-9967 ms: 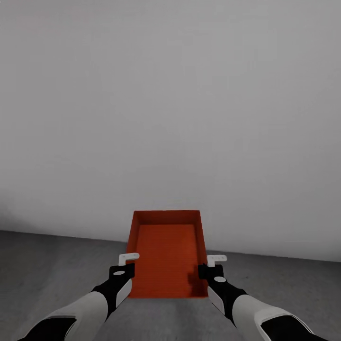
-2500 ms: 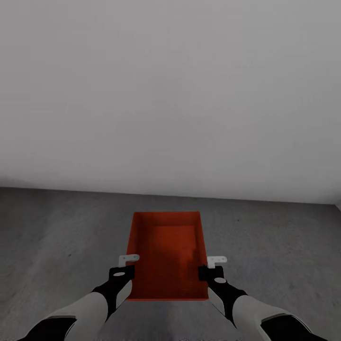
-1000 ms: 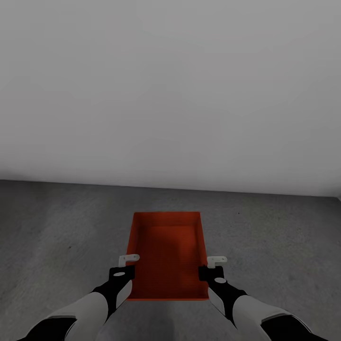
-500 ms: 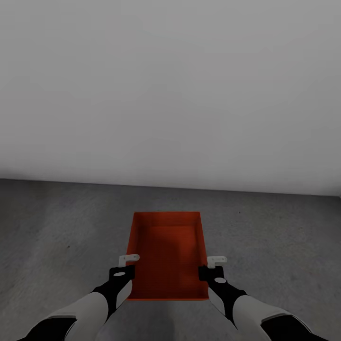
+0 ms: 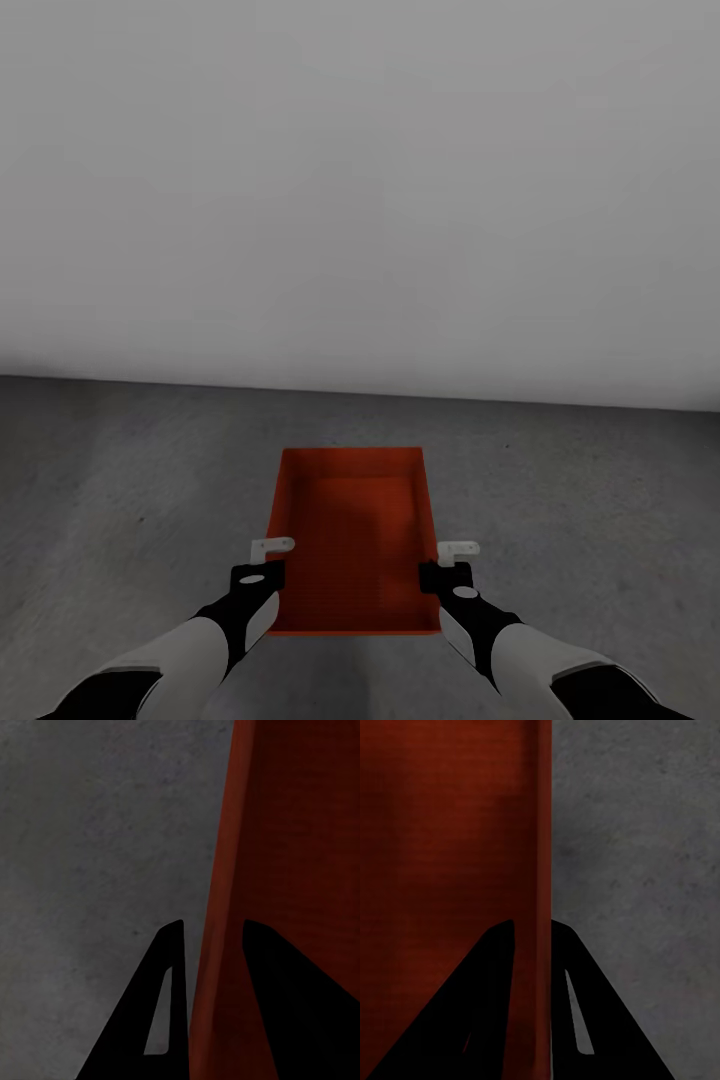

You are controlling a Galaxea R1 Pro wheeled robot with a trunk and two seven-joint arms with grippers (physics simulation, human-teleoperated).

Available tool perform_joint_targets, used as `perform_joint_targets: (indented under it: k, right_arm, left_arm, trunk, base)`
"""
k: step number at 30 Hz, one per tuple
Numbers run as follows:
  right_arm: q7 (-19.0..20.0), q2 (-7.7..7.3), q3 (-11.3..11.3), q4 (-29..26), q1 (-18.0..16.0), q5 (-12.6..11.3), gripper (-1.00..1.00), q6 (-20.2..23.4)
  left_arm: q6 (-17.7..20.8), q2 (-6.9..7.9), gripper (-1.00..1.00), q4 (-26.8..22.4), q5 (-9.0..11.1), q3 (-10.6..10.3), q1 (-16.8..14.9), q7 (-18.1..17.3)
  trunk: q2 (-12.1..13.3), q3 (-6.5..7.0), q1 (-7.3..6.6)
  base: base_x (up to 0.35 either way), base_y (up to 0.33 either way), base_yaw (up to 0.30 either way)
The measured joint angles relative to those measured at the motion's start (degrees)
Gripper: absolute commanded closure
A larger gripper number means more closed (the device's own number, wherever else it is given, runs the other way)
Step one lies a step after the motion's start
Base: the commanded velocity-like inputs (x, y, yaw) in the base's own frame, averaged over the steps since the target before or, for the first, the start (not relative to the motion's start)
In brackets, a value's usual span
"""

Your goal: Move the two storage containers from the living room to the garage. In the garage, place one container on the floor and stack the other container on top of it (either order is fine).

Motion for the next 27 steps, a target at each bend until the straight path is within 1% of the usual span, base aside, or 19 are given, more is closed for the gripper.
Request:
perform_joint_targets:
  k: [27]
  right_arm:
    - [0.0,0.01,0.0,0.0,0.0,0.0,1.00,0.0]
  left_arm:
    - [0.0,0.00,1.00,0.0,0.0,0.0,0.0,0.0]
  trunk:
    - [-10.8,-4.85,5.93]
  base:
    - [0.000,0.000,0.000]
